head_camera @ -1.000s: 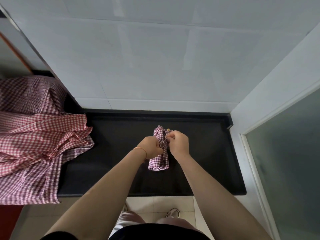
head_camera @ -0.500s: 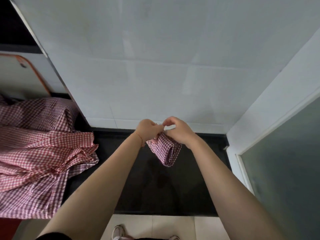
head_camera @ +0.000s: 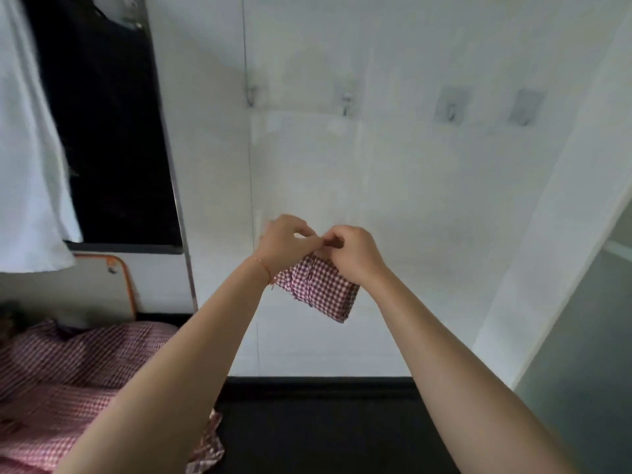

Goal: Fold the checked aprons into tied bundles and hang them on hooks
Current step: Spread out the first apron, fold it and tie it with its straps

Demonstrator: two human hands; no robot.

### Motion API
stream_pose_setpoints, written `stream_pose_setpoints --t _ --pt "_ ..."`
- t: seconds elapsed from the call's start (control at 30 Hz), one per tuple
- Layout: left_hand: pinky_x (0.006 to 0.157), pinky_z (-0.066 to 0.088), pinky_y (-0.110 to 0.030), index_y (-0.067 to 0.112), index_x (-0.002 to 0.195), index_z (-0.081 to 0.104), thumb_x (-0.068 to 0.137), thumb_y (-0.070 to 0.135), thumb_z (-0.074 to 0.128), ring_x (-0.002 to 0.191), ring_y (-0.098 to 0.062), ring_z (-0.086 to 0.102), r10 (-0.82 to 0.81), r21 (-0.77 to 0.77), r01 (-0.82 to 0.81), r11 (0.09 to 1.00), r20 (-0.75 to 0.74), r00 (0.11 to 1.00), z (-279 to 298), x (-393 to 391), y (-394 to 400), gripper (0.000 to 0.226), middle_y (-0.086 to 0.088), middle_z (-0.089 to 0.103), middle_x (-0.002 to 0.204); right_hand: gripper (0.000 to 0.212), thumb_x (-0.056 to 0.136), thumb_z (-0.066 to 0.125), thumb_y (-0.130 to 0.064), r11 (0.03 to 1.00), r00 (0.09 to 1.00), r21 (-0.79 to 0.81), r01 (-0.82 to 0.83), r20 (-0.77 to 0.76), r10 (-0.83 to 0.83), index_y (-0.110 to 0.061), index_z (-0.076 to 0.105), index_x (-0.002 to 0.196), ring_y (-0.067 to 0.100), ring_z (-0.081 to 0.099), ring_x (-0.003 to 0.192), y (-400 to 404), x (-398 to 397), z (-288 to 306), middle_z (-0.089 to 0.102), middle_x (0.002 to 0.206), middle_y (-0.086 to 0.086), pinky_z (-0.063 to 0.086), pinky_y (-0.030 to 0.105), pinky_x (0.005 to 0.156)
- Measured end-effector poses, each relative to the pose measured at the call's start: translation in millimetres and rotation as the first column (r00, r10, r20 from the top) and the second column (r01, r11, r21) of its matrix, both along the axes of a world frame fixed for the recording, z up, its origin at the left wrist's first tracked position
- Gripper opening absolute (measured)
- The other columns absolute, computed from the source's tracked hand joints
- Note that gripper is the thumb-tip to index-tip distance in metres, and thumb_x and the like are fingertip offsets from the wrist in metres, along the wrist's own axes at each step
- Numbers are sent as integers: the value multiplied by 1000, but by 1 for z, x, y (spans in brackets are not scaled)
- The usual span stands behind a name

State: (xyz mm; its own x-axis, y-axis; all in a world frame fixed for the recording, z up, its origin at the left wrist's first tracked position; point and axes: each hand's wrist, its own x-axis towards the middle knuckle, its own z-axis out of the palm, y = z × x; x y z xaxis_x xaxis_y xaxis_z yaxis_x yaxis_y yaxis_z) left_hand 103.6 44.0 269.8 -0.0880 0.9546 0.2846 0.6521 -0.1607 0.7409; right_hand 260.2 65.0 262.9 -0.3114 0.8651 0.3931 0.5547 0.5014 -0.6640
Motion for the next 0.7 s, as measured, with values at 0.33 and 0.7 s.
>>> stream_pose_setpoints --t 0.33,0.7 --pt "99 43 -31 29 127 64 71 55 82 111 -12 55 -46 0 48 999 -252 967 92 -90 -5 64 9 61 121 11 92 69 -15 966 993 241 -93 90 73 -13 78 97 11 66 92 14 -66 114 74 95 -3 49 26 88" --pt "89 53 -40 30 98 77 86 51 69 93 -17 64 208 325 -154 933 -139 968 144 -121 10 25 6 74 98 15 92 69 -25 905 994 414 98 1 -108 -13 74 98 11 58 88 38 -131 175 71 100 -1 47 29 84"
